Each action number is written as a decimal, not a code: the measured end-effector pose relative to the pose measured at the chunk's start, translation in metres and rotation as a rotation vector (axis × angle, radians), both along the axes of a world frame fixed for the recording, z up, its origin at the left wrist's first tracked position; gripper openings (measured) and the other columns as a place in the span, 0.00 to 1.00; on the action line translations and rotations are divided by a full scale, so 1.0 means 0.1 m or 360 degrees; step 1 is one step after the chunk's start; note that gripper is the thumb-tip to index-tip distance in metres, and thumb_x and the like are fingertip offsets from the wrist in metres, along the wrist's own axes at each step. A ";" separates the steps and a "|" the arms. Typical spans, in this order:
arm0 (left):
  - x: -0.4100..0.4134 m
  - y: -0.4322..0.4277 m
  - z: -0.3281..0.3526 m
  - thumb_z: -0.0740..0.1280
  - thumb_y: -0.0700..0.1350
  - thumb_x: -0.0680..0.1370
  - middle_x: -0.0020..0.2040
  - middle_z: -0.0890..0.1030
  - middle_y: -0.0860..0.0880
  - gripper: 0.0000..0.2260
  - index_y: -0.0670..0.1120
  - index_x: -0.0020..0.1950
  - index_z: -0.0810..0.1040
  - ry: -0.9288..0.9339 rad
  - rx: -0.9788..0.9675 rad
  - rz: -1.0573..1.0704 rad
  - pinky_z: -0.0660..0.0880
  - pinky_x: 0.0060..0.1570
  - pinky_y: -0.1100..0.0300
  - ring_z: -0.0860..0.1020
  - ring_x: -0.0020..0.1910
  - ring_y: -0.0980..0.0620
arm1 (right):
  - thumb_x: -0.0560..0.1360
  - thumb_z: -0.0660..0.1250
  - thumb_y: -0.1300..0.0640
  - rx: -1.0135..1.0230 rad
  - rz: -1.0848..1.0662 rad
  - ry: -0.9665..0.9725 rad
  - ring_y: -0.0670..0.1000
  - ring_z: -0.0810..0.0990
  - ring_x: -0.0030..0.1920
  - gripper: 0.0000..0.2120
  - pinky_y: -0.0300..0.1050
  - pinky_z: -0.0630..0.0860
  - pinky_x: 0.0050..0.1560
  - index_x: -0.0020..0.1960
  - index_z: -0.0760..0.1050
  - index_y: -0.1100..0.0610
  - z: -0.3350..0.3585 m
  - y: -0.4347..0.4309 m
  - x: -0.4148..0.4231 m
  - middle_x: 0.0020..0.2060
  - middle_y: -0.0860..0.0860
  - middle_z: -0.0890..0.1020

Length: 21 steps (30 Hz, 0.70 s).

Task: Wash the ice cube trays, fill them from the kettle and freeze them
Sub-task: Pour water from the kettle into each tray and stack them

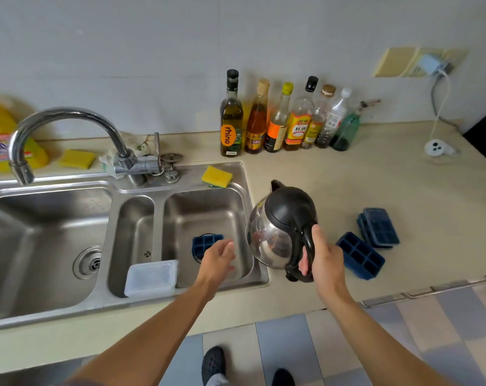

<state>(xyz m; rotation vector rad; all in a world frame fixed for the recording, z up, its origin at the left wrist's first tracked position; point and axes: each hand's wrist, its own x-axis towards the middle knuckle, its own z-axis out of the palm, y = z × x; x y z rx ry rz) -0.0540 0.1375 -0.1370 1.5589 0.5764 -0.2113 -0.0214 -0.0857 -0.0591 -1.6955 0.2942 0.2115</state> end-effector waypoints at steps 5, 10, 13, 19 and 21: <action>-0.13 -0.06 0.00 0.61 0.49 0.85 0.66 0.77 0.50 0.20 0.47 0.77 0.68 0.0041 -0.0076 0.0053 0.76 0.62 0.52 0.76 0.64 0.51 | 0.70 0.60 0.27 -0.0090 0.0120 0.0013 0.52 0.75 0.24 0.31 0.40 0.76 0.28 0.24 0.74 0.52 0.18 -0.02 -0.05 0.22 0.54 0.74; -0.23 -0.10 0.10 0.60 0.52 0.85 0.74 0.71 0.49 0.23 0.49 0.80 0.63 0.0012 -0.0234 0.0171 0.73 0.67 0.49 0.72 0.70 0.48 | 0.72 0.62 0.28 -0.0129 0.0280 -0.0019 0.54 0.74 0.25 0.31 0.47 0.76 0.32 0.25 0.73 0.52 0.36 -0.03 0.02 0.22 0.55 0.73; -0.30 -0.13 0.16 0.58 0.53 0.86 0.75 0.70 0.49 0.23 0.51 0.81 0.63 -0.0017 -0.0284 0.0193 0.71 0.70 0.45 0.70 0.72 0.47 | 0.71 0.64 0.28 -0.0176 0.0399 -0.0019 0.54 0.74 0.25 0.30 0.47 0.74 0.32 0.25 0.74 0.52 0.44 -0.01 0.03 0.21 0.54 0.73; -0.40 -0.10 0.18 0.53 0.54 0.87 0.61 0.82 0.47 0.16 0.52 0.62 0.78 -0.0081 -0.0359 0.0102 0.76 0.62 0.47 0.78 0.63 0.47 | 0.70 0.64 0.28 -0.0253 0.0567 0.0028 0.54 0.72 0.24 0.32 0.50 0.74 0.37 0.26 0.75 0.55 0.55 0.14 0.03 0.22 0.57 0.73; -0.42 -0.07 0.19 0.52 0.55 0.87 0.57 0.83 0.48 0.17 0.53 0.59 0.79 -0.0020 -0.0400 0.0131 0.77 0.55 0.52 0.79 0.60 0.48 | 0.69 0.65 0.28 -0.0242 0.0591 0.0048 0.54 0.71 0.24 0.31 0.48 0.74 0.35 0.25 0.75 0.55 0.59 0.22 0.03 0.21 0.56 0.73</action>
